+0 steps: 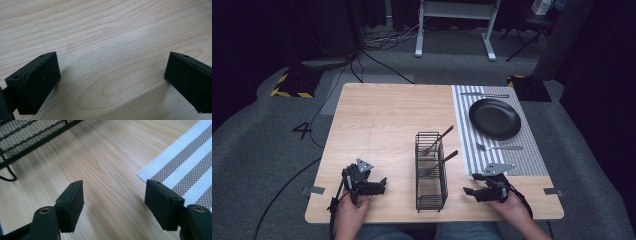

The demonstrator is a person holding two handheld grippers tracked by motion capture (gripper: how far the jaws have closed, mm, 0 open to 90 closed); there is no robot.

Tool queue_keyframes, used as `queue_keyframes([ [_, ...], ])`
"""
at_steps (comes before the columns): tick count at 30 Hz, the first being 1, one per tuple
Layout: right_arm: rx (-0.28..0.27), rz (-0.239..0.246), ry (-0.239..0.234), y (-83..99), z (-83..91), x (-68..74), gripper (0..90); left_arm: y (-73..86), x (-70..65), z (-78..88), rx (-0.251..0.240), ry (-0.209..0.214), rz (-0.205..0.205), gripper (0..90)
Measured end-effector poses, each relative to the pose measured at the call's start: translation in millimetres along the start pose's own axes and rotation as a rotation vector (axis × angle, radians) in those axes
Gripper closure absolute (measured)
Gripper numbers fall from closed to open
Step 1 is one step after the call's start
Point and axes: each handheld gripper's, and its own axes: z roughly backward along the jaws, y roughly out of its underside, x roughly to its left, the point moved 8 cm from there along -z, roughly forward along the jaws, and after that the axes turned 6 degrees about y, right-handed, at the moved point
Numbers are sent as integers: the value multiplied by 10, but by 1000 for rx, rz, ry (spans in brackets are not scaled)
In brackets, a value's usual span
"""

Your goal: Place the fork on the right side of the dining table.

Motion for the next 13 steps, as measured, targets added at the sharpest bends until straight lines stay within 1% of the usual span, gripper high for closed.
queue_keyframes([
  [7, -14, 51, 26, 32, -41, 31, 296, 0, 0, 0, 0, 0, -1, 2],
  [9, -17, 57, 30, 33, -44, 32, 290, 0, 0, 0, 0, 0, -1, 3],
  [11, -34, 77, 37, 45, -60, 44, 238, 0, 0, 0, 1, 0, -1, 2],
  [12, -50, 99, 35, 55, -80, 60, 191, 0, 0, 0, 1, 0, -1, 2],
  [13, -50, 99, 35, 55, -80, 60, 191, 0, 0, 0, 1, 0, -1, 1],
])
